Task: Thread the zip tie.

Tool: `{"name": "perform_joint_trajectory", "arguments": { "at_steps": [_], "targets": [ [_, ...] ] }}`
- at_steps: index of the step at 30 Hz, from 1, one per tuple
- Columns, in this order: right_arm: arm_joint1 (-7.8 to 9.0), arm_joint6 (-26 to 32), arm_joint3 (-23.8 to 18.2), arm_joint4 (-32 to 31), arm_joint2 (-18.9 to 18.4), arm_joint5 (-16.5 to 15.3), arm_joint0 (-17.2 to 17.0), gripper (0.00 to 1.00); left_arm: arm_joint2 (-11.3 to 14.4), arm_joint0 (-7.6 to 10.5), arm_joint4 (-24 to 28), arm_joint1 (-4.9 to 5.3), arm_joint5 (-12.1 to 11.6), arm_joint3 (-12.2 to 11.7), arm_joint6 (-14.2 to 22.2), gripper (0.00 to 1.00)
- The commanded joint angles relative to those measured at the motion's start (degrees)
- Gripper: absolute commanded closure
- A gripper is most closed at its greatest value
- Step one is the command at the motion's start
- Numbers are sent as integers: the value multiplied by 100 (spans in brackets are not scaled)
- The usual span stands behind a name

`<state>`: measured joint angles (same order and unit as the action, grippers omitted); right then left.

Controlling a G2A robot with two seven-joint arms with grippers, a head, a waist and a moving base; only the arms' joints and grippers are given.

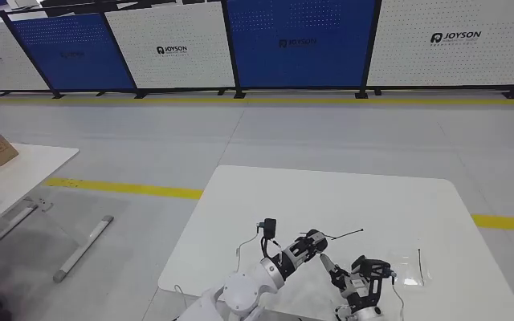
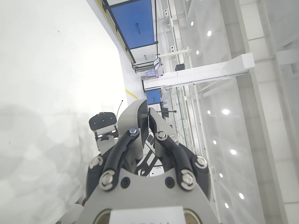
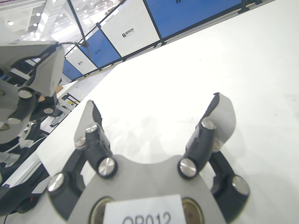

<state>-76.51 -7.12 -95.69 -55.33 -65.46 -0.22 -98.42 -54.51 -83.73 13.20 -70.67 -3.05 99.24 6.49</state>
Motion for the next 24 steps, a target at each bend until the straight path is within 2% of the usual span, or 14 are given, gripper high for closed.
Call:
{"name": "perform_joint_trajectory", "arguments": {
  "at_steps": [1,5,7,8,10,14,24],
  "targets": [
    [-2,-85,-18,91,-27,-46,-3,0,0,0,1,0,-1,0,1,100],
    [8,-297,-33,253,-116,-269,-75,0,36,6,-37,-9,3,-10,-9,100],
    [11,-309,-41,255,-128,-296,-88,28,55,15,-58,-14,6,-12,-9,100],
    [13,-291,-49,230,-125,-305,-88,30,67,21,-75,-17,9,-10,-12,100],
    [14,-264,-63,211,-115,-313,-89,52,87,27,-105,-22,13,-3,-18,100],
    [13,-249,-80,222,-101,-337,-81,56,146,31,-159,-32,31,3,1,100],
    [8,-268,-81,294,-77,-434,-41,57,317,95,-290,-64,164,-40,64,100]
  ]
}}
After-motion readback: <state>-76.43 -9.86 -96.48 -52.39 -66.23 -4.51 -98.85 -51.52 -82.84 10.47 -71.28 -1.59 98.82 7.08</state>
